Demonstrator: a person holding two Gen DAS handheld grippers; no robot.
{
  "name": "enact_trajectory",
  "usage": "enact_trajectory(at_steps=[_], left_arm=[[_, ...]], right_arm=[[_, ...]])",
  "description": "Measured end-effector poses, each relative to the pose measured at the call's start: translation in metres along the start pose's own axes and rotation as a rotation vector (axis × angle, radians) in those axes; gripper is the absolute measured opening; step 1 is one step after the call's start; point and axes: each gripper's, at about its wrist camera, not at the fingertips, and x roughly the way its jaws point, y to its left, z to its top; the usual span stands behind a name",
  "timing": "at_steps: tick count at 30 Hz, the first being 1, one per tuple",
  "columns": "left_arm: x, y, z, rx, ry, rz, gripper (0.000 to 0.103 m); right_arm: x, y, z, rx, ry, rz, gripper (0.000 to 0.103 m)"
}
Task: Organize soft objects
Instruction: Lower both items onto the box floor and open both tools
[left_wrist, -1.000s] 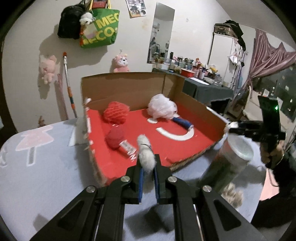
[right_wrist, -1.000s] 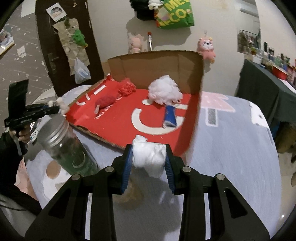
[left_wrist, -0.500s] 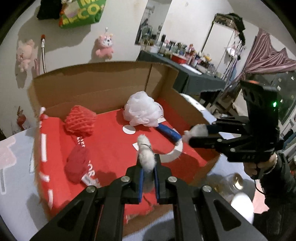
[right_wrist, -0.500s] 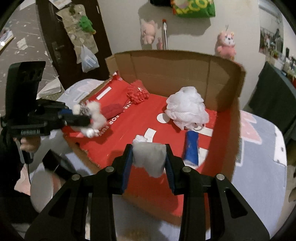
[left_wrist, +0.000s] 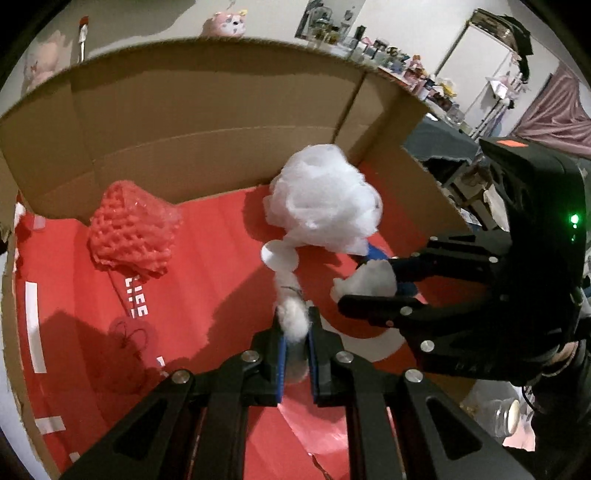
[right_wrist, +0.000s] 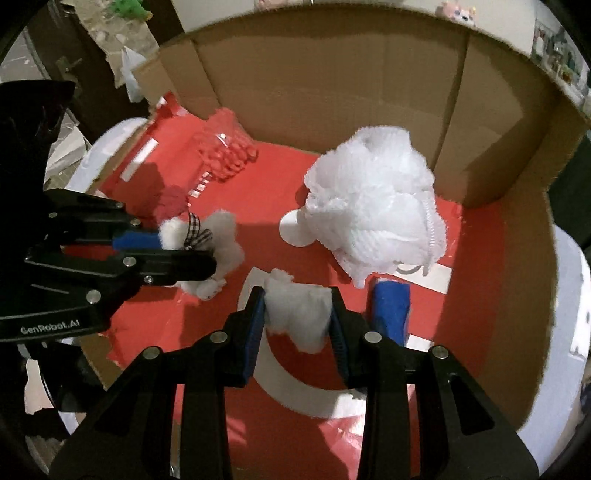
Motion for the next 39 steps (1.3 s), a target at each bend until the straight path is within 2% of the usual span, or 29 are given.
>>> enact_trajectory(at_steps=[17, 18, 20, 23, 30, 32, 36, 39], left_arm=[[-0.004, 0.017, -0.01, -0.014, 0.006, 0.047, 0.014], [-0.002, 0.016, -0.008, -0.014, 0.006, 0.05, 0.015], [0.0, 0.014, -0.006, -0.012, 0.01, 0.059, 0.016], [0.001, 0.014, -0.005, -0.017, 0.012, 0.07, 0.019], [0.002, 0.019, -0.005, -0.026, 0.011, 0.105, 0.038], [0.001, 0.021, -0.005, -0.029, 0.007, 0.114, 0.041], [-0.006, 0.02, -0.006, -0.035, -0.012, 0.126, 0.055], [-0.016, 0.016, -0.008, -0.043, -0.044, 0.135, 0.066]], right_arm=[[0.022, 0.008, 0.008, -0.003, 0.054, -0.065, 0.034], [0.023, 0.008, 0.009, -0.004, 0.055, -0.066, 0.035], [0.024, 0.007, 0.009, -0.005, 0.057, -0.07, 0.044], [0.024, 0.01, 0.008, -0.012, 0.053, -0.079, 0.045], [0.023, 0.012, 0.005, -0.021, 0.044, -0.091, 0.047], [0.022, 0.012, 0.004, -0.025, 0.039, -0.099, 0.052], [0.013, 0.014, 0.002, -0.034, 0.018, -0.112, 0.057], [0.002, 0.015, 0.0, -0.031, 0.001, -0.118, 0.064]])
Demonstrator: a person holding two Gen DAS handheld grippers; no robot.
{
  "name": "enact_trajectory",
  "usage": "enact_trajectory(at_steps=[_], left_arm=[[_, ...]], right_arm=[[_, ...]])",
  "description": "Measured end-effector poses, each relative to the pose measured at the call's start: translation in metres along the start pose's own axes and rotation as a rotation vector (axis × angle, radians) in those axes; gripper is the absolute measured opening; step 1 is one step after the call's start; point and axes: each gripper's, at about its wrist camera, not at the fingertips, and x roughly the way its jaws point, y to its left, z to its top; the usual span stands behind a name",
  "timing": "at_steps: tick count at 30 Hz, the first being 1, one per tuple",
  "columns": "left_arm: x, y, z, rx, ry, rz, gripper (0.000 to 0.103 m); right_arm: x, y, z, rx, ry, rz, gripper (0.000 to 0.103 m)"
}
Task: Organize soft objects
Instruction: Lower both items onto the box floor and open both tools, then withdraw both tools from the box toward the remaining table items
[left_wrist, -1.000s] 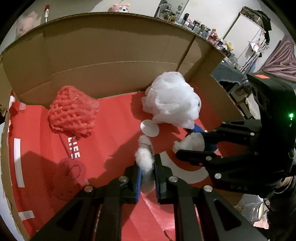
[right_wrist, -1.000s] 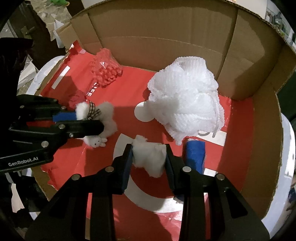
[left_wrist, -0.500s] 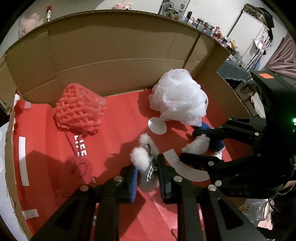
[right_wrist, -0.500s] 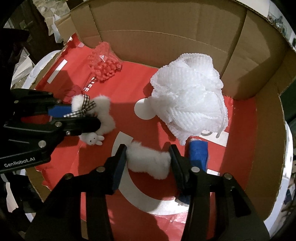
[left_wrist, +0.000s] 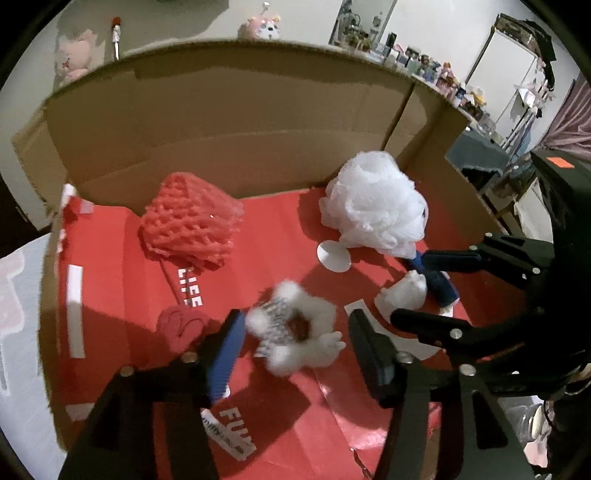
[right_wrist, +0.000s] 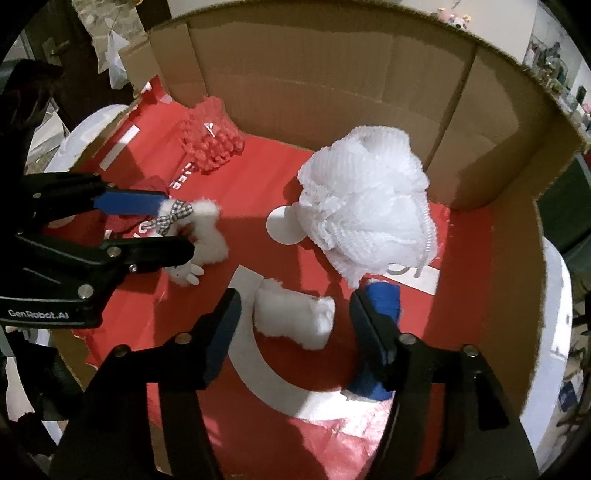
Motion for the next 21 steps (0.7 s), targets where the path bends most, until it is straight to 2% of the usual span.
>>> enact_trajectory(at_steps=[6, 10, 12, 16, 21], left_arm=[[-0.034, -0.013, -0.008, -0.006, -0.079, 0.017, 0.082], [-0.072, -0.031, -0.021, 0.013, -0.171, 0.034, 0.093], [-0.092, -0.042, -0.028, 0.028, -0.224, 0.042, 0.096], [-0.133, -0.061, -0.05, 0.041, -0.324, 0.058, 0.103], [-0.175, -0.081, -0.081, 0.034, -0.441, 0.091, 0.103]], right_arm=[[-0.039, -0.004, -0.009, 0.02, -0.064, -0.009, 0.07], [-0.075, -0.003, -0.021, 0.033, -0.127, -0.02, 0.072], [-0.095, -0.002, -0.029, 0.044, -0.166, -0.026, 0.076], [-0.131, 0.011, -0.049, 0.042, -0.25, -0.047, 0.077], [-0.182, 0.032, -0.08, 0.029, -0.375, -0.086, 0.087]])
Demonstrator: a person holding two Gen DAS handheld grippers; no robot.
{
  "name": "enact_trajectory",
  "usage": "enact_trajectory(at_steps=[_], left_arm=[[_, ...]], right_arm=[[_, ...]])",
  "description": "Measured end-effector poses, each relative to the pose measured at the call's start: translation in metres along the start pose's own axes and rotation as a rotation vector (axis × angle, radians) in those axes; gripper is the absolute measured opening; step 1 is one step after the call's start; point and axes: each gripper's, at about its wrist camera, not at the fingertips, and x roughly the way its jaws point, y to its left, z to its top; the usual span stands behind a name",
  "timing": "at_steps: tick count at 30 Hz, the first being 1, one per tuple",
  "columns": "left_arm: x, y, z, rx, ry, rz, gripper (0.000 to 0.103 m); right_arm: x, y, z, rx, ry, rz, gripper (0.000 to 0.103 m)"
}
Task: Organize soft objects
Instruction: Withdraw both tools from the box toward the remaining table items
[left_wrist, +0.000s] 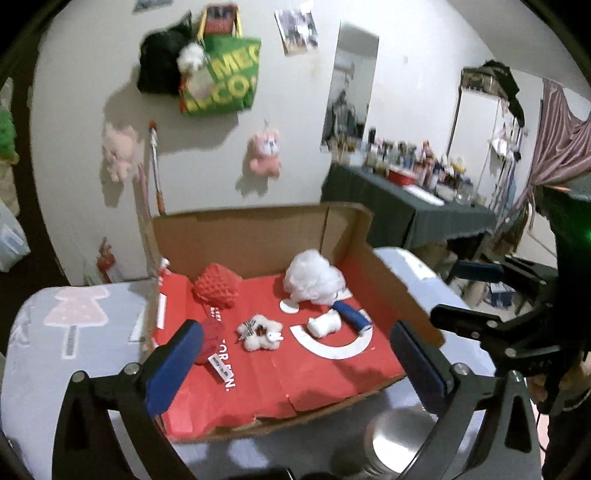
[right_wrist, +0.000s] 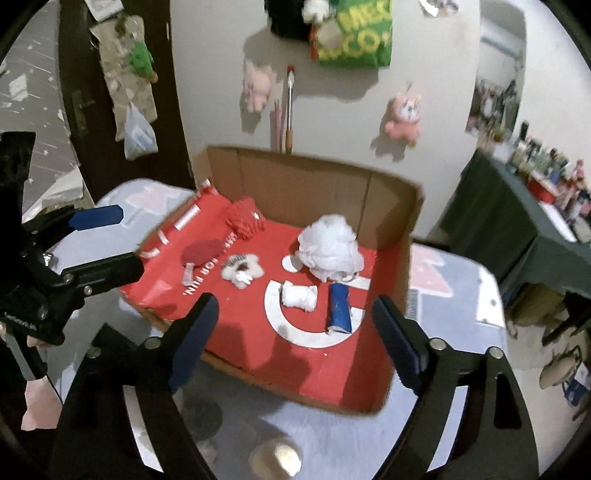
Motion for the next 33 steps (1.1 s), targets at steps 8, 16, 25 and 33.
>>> enact_trajectory(at_steps=[8, 16, 25, 33], left_arm=[[-0.077, -0.036, -0.034, 0.035, -0.194, 0.059, 0.103], [-0.116, -0.052, -0.083, 0.01, -0.289, 0.099, 0.103], [-0.128, -0.064, -0.133, 0.009, -0.336, 0.151, 0.103], [-0.115, -0.064, -0.172, -0.017, -0.304, 0.159, 0.103]], right_arm=[[-0.074, 0.021, -0.039, 0.017, -0.152, -0.036, 0.089], [-0.122, 0.045, -0.094, 0.055, -0.28, -0.097, 0.09], [-0.135, 0.066, -0.145, 0.076, -0.356, -0.147, 0.093], [-0.117, 0.072, -0.193, 0.112, -0.373, -0.14, 0.093]])
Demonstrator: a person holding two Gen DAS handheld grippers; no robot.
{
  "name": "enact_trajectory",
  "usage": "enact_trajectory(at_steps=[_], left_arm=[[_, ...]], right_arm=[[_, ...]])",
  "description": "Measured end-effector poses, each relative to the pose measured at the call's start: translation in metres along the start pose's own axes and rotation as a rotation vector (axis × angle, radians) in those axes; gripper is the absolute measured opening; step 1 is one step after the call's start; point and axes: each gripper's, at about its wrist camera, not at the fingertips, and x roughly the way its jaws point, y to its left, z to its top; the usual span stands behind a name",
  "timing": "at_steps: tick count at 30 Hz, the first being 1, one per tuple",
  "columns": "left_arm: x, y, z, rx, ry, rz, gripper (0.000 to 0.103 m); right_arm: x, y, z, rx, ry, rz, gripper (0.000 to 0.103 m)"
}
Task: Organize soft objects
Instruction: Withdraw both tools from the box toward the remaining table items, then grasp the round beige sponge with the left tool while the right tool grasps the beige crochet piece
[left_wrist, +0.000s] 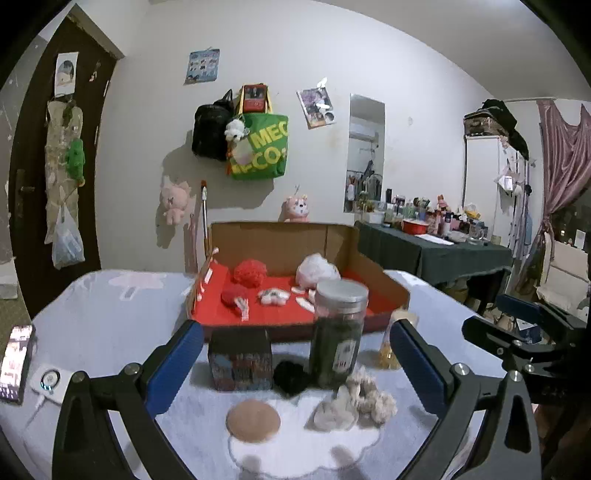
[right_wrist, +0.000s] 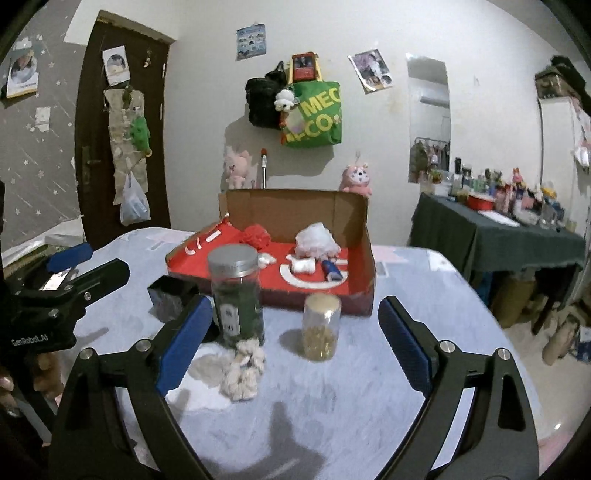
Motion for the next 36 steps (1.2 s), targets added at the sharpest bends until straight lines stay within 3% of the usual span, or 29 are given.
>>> enact_trajectory(at_steps=[5, 17, 32, 36], left_arm=[[0.013, 0.005, -0.025, -0.032, 0.069, -0.005, 0.103], [0.046, 0.019, -0.072, -0.03, 0.207, 0.052, 0.103], [0.073, 0.049, -0.081, -0.028, 0.352, 0.09, 0.103], [0.08, 0.051, -0.082, -0.016, 0.39, 0.071, 0.098]], right_arm=[[0.005, 0.0, -0.026, 0.027, 0.019, -0.006, 0.093], [0.049, -0.004, -0.076, 0.103, 0.167, 0.011, 0.093], [0.075, 0.005, -0.08, 0.089, 0.235, 0.076, 0.093], [0.086, 0.011, -0.081, 0.066, 0.264, 0.098, 0.093]])
